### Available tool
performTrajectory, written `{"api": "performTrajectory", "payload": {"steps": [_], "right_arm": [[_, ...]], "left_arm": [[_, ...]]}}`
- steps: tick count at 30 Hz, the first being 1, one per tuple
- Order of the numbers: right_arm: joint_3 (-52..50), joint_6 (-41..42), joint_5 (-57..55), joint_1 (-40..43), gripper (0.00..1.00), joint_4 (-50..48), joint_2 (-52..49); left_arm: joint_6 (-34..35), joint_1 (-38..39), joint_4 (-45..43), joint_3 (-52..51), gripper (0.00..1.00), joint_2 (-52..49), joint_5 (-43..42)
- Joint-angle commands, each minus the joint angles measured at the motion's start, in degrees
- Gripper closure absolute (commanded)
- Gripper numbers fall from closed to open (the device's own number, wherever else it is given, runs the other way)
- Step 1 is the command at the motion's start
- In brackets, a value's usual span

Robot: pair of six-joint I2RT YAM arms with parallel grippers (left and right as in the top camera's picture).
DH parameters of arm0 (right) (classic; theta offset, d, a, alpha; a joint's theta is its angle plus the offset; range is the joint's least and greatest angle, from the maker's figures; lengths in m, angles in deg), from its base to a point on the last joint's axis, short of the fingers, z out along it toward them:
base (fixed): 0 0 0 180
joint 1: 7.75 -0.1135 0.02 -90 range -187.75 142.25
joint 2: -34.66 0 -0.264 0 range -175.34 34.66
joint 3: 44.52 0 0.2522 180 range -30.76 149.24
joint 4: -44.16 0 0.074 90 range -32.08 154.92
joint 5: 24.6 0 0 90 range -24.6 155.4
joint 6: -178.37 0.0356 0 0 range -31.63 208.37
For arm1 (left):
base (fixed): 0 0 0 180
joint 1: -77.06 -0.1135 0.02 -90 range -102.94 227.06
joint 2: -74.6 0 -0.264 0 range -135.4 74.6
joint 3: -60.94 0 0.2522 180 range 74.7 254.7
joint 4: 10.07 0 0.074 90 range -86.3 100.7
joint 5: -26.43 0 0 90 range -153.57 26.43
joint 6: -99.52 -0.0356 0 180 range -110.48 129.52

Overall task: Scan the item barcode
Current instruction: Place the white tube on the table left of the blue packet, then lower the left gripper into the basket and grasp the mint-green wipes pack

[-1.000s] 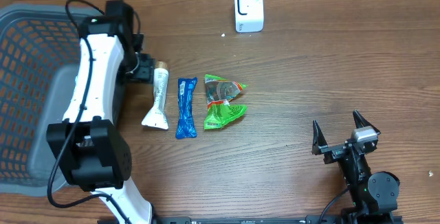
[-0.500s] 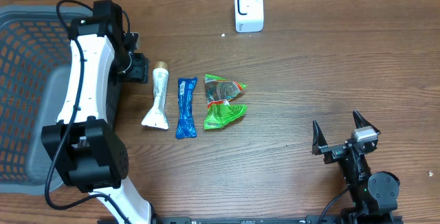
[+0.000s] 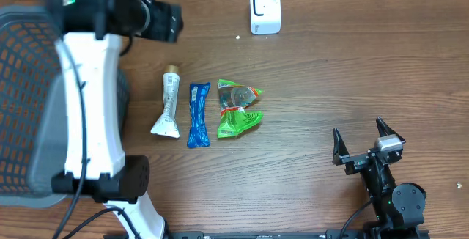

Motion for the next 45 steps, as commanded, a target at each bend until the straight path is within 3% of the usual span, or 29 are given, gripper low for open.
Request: {"api": "performTrajectory", "payload": {"steps": [1, 4, 9, 17, 34, 45], "right_arm": [[-0.6, -0.1, 0.3, 0.2, 0.00, -0.3, 0.5], [-0.6, -0.1, 0.3, 0.2, 0.00, -0.3, 0.5], [-0.6, -0.1, 0.3, 0.2, 0.00, -0.3, 0.5], [-0.6, -0.1, 0.3, 0.2, 0.00, -0.3, 0.5], [-0.6, -0.1, 0.3, 0.2, 0.00, -0.3, 0.5], [-0.6, -0.1, 0.3, 0.2, 0.00, -0.3, 0.5]], "left_arm": [[9.4, -3.6, 3.9, 11.0, 0.17, 0.9, 3.7], [18.1, -8.9, 7.3, 16.0, 0.16, 0.9, 10.3], [27.5, -21.2, 7.3, 15.4, 0.13, 1.4, 9.3], [32.2, -33.5, 7.1, 2.7, 0.13, 1.2, 7.7], [39.0, -33.8, -18.2, -38.0, 0.17, 1.2, 6.6], [40.8, -33.2, -37.4, -56.4, 0.18, 1.2, 5.9]]}}
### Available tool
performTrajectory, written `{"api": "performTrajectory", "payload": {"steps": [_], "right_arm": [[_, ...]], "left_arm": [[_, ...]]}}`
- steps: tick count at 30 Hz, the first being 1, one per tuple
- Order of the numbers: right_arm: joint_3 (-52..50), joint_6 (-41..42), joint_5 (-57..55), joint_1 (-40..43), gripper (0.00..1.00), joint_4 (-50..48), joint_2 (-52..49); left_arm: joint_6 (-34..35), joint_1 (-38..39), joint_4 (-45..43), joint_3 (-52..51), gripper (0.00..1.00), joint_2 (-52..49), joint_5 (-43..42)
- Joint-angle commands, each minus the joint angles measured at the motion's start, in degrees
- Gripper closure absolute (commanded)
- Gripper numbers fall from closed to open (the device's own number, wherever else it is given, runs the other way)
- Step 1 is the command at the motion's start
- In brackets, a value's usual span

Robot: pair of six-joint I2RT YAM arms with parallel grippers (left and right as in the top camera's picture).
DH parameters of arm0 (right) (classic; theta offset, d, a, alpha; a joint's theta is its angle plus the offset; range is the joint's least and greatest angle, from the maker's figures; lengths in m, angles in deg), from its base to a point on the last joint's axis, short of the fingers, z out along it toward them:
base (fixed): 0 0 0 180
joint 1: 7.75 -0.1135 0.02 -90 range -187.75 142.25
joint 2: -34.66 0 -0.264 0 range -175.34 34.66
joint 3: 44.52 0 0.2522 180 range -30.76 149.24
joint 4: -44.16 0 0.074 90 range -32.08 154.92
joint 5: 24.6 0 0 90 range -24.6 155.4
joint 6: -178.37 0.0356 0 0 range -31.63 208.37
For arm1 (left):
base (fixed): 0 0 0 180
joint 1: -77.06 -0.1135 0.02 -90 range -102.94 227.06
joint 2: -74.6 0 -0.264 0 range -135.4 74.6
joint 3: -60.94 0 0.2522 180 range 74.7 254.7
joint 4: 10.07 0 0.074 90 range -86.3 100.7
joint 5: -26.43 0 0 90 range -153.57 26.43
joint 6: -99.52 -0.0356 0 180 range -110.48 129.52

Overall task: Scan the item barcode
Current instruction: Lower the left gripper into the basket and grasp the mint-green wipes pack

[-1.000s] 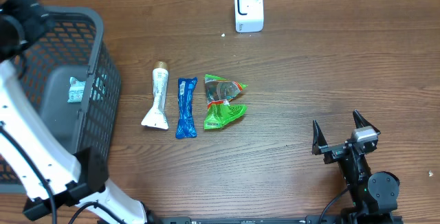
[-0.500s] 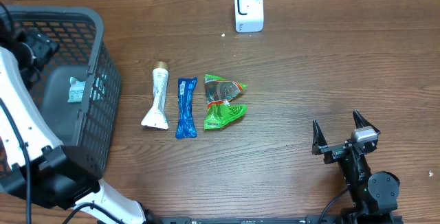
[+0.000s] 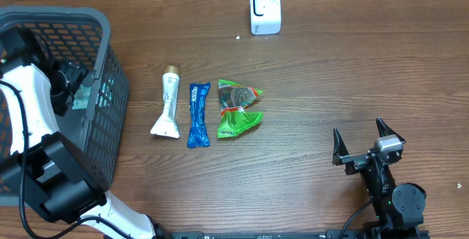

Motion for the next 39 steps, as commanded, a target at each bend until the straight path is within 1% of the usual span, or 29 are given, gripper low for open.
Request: {"api": "performTrajectory", "payload": {"steps": [1, 6, 9, 17, 18, 20, 23, 25, 26, 29, 34, 36, 38, 39], "right_arm": [[-0.6, -0.1, 0.3, 0.2, 0.00, -0.3, 0.5], [-0.6, -0.1, 0.3, 0.2, 0.00, -0.3, 0.5], [-0.6, -0.1, 0.3, 0.2, 0.00, -0.3, 0.5], [-0.6, -0.1, 0.3, 0.2, 0.00, -0.3, 0.5], [-0.6, -0.1, 0.3, 0.2, 0.00, -0.3, 0.5], [-0.6, -0.1, 0.3, 0.2, 0.00, -0.3, 0.5], [-0.6, -0.1, 0.3, 0.2, 0.00, -0.3, 0.5], [-0.6, -0.1, 0.3, 0.2, 0.00, -0.3, 0.5], [-0.6, -0.1, 0.3, 0.2, 0.00, -0.3, 0.5], [-0.6, -0.1, 0.3, 0.2, 0.00, -0.3, 0.5], [-0.6, -0.1, 0.3, 0.2, 0.00, -0.3, 0.5], [-0.6, -0.1, 0.3, 0.2, 0.00, -0.3, 0.5], [-0.6, -0.1, 0.3, 0.2, 0.00, -0.3, 0.5], [-0.6, -0.1, 0.3, 0.2, 0.00, -0.3, 0.5]], "left_arm": [[1.4, 0.7, -4.3, -5.1, 0.19, 0.2, -0.5], [1.3, 1.2, -13.6, -11.5, 0.20, 0.2, -0.6], [1.3, 1.2, -16.9, -14.2, 0.21, 0.2, -0.9], [1.3, 1.2, -19.6, -17.5, 0.22, 0.2, -0.9], [1.3, 1.2, -19.8, -17.8, 0.23, 0.2, -0.9], [1.3, 1.2, -20.2, -18.2, 0.29, 0.2, -0.9], [0.6, 1.2, -20.1, -18.5, 0.44, 0.2, -0.9], [0.4, 1.2, -20.1, -18.7, 0.50, 0.2, -0.6], [0.3, 1.2, -20.1, -18.9, 0.50, 0.2, -0.2], [0.2, 1.2, -20.2, -19.7, 0.49, 0.2, 1.0], [0.2, 1.2, -20.9, -21.4, 0.37, 0.2, 1.8], [0.2, 1.2, -21.6, -22.4, 0.37, 0.2, 2.0], [0.0, 1.2, -22.0, -23.4, 0.50, 0.2, 2.4], [0.0, 1.2, -22.1, -23.8, 0.60, 0.2, 2.9]]}}
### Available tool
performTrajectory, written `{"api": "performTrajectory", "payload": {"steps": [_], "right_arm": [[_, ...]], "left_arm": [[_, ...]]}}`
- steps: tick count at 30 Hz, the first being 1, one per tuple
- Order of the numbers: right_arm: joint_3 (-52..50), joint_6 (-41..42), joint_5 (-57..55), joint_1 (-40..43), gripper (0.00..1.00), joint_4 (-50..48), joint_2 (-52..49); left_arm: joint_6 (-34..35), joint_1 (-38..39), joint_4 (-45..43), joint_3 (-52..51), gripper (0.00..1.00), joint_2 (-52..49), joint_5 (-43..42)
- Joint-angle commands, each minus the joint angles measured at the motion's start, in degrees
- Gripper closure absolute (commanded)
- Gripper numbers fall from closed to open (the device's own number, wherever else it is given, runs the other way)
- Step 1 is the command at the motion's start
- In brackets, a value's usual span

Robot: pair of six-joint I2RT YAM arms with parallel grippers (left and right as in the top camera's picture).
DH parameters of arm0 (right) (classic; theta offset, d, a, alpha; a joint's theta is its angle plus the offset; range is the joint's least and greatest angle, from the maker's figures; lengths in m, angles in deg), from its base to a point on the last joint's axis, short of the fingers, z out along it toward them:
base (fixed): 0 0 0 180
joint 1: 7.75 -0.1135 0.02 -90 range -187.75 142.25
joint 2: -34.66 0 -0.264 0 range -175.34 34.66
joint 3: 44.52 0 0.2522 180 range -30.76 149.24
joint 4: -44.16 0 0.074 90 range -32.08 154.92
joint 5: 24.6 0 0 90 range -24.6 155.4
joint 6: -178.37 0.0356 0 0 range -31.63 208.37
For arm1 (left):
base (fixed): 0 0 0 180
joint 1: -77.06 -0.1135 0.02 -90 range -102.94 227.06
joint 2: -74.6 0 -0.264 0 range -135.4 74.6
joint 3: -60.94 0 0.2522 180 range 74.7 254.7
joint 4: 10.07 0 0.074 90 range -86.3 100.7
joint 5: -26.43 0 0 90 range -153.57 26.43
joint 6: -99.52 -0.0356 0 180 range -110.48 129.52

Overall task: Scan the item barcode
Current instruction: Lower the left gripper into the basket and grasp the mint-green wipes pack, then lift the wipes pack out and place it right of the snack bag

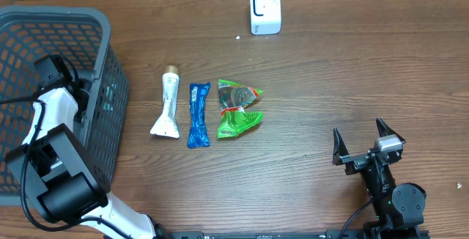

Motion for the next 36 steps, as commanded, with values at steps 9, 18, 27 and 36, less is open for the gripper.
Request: {"api": "performTrajectory", "payload": {"steps": [9, 18, 27, 36], "right_arm": [[-0.6, 0.0, 0.3, 0.2, 0.00, -0.3, 0.5], [-0.6, 0.0, 0.3, 0.2, 0.00, -0.3, 0.5], [-0.6, 0.0, 0.3, 0.2, 0.00, -0.3, 0.5], [-0.6, 0.0, 0.3, 0.2, 0.00, -0.3, 0.5]], "left_arm": [[-7.3, 0.0, 7.8, 2.1, 0.96, 0.0, 4.0], [-13.6, 0.0, 29.1, 27.3, 0.96, 3.8, 4.2], [-19.3, 2.7, 39.0, 47.7, 0.96, 12.7, -0.6], [-23.3, 27.6, 42.6, 47.8, 0.96, 16.8, -5.2]]}}
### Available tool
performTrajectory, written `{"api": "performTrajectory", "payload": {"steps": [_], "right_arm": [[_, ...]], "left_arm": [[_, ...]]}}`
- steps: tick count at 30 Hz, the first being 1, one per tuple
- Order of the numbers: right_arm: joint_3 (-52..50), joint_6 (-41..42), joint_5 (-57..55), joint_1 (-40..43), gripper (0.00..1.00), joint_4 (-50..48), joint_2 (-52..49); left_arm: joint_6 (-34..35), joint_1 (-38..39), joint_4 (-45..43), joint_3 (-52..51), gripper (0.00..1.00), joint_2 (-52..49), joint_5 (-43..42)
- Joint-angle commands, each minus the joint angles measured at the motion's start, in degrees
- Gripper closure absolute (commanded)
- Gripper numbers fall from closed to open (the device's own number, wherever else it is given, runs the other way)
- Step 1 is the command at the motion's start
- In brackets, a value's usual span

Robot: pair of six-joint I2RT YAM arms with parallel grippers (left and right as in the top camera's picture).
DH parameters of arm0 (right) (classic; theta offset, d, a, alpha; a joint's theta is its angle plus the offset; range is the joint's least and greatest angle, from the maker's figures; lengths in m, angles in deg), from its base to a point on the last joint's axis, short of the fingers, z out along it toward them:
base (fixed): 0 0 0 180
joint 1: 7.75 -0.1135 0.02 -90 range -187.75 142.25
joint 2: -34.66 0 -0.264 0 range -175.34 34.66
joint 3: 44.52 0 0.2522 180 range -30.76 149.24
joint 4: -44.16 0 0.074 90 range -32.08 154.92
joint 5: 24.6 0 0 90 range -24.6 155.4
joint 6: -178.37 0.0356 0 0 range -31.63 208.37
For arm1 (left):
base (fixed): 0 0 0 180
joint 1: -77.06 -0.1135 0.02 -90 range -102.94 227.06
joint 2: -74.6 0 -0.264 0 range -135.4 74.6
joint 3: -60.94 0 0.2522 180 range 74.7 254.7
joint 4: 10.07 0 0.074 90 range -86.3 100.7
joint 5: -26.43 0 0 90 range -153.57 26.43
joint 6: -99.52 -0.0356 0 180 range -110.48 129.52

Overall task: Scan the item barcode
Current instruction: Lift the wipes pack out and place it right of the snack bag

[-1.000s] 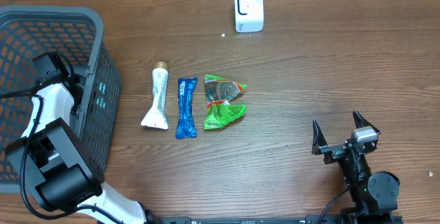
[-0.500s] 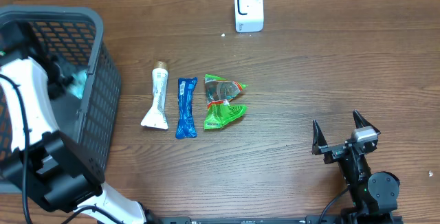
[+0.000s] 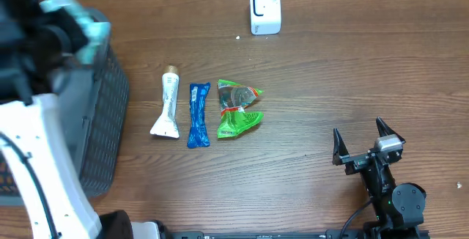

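My left gripper (image 3: 69, 15) is raised high over the grey basket (image 3: 106, 129), close to the camera and blurred. It looks shut on a pale teal and white packet (image 3: 86, 25). The white scanner (image 3: 264, 8) stands at the table's far edge, well to the right of it. My right gripper (image 3: 360, 140) rests open and empty at the front right.
A white tube (image 3: 168, 107), a blue packet (image 3: 198, 114) and a green packet (image 3: 238, 108) lie side by side at mid table, just right of the basket. The left arm's white link (image 3: 37, 173) covers much of the basket.
My left gripper was low inside the basket, against its right wall. Now it is high above the basket with a pale teal packet in it. The right arm has not moved.
The left arm first stood high over the basket, its gripper pointing right. Then it was down inside the basket beside a pale packet, and later still low at the basket wall. Now it is up with that packet. The table items never moved.
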Motion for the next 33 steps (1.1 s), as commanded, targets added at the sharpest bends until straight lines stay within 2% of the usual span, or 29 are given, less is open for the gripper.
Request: {"api": "performTrajectory", "payload": {"steps": [1, 4, 8, 14, 19, 29, 32, 33], "right_arm": [[-0.6, 0.0, 0.3, 0.2, 0.00, -0.3, 0.5], [-0.6, 0.0, 0.3, 0.2, 0.00, -0.3, 0.5], [-0.6, 0.0, 0.3, 0.2, 0.00, -0.3, 0.5], [-0.6, 0.0, 0.3, 0.2, 0.00, -0.3, 0.5], [-0.6, 0.0, 0.3, 0.2, 0.00, -0.3, 0.5], [-0.6, 0.0, 0.3, 0.2, 0.00, -0.3, 0.5], [-0.6, 0.0, 0.3, 0.2, 0.00, -0.3, 0.5], [-0.6, 0.0, 0.3, 0.2, 0.00, -0.3, 0.5]], "left_arm": [[-2.4, 12.8, 0.5, -0.6, 0.96, -2.6, -2.6], [-0.8, 23.4, -0.3, -1.0, 0.96, -6.7, -2.6], [-0.5, 33.6, -2.8, -1.0, 0.96, -14.3, -2.5], [-0.1, 42.9, -6.7, -1.0, 0.96, -27.2, -4.2], [3.4, 48.3, -8.3, -1.0, 0.96, -37.0, -7.5], [5.7, 52.7, -9.2, -1.0, 0.95, -43.3, -8.4], [5.9, 52.9, -9.7, -1.1, 0.92, -43.6, -8.4], [5.9, 52.9, -9.8, -1.1, 0.88, -43.6, -8.4]]}}
